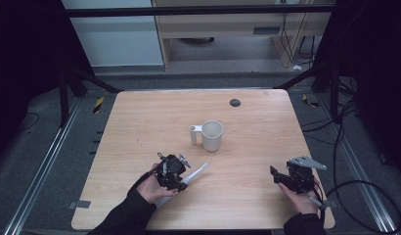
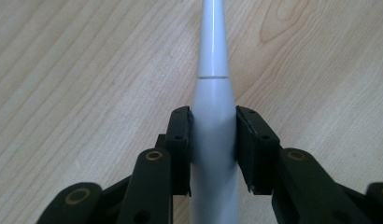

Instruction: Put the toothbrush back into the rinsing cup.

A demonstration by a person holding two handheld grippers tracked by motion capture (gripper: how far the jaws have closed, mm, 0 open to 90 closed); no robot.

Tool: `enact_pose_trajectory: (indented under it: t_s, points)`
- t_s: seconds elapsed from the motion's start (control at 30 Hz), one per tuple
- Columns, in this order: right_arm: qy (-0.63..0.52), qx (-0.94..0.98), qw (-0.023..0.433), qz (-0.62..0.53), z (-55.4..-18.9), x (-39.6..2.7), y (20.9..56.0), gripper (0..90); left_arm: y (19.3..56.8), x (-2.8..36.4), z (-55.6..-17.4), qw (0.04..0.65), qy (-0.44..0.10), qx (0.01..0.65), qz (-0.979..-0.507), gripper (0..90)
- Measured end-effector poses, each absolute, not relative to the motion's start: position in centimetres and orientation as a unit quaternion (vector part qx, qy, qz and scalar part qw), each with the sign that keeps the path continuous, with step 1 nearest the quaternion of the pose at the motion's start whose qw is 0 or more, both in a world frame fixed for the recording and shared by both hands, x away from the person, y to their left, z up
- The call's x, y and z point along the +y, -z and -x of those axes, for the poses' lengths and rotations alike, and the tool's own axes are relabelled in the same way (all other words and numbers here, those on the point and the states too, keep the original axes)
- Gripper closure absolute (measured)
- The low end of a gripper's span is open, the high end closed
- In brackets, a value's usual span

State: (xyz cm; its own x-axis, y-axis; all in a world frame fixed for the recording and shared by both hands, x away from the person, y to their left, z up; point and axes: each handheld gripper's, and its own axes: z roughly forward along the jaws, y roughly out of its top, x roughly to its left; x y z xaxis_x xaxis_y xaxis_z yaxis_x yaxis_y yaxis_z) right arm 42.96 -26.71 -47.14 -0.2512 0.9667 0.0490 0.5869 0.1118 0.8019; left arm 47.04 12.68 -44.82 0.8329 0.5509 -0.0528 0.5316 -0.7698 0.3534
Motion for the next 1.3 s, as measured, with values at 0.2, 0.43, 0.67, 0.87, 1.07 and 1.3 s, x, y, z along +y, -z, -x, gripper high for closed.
enact_pose_trajectory:
  t_s: [0.2,0.43,0.67,0.87,1.07,1.3]
  points:
    - [-0.369,0.699,0.258,-0.555,-43.0,-26.7,47.1,33.6,43.1,13.9,-47.0,0.211,-0.039,0.3,-0.93,66.9]
    - [-0.369,0.699,0.258,-0.556,-43.0,-26.7,47.2,33.6,40.6,15.7,-46.9,0.267,-0.071,0.32,-0.906,66.9]
    - [-0.369,0.698,0.26,-0.556,-43.0,-26.7,47.2,33.6,39.0,17.1,-46.8,0.326,-0.117,0.342,-0.874,66.9]
    - [-0.369,0.697,0.259,-0.557,-43.0,-26.7,47.2,33.6,38.1,17.6,-46.9,0.36,-0.155,0.35,-0.851,66.9]
    - [-0.369,0.698,0.259,-0.557,-42.9,-26.7,47.2,33.6,36.7,18.1,-47.7,0.403,-0.191,0.36,-0.819,66.9]
    - [-0.368,0.698,0.262,-0.556,-42.9,-26.7,47.2,33.6,35.2,17.9,-49.0,0.449,-0.218,0.371,-0.783,66.9]
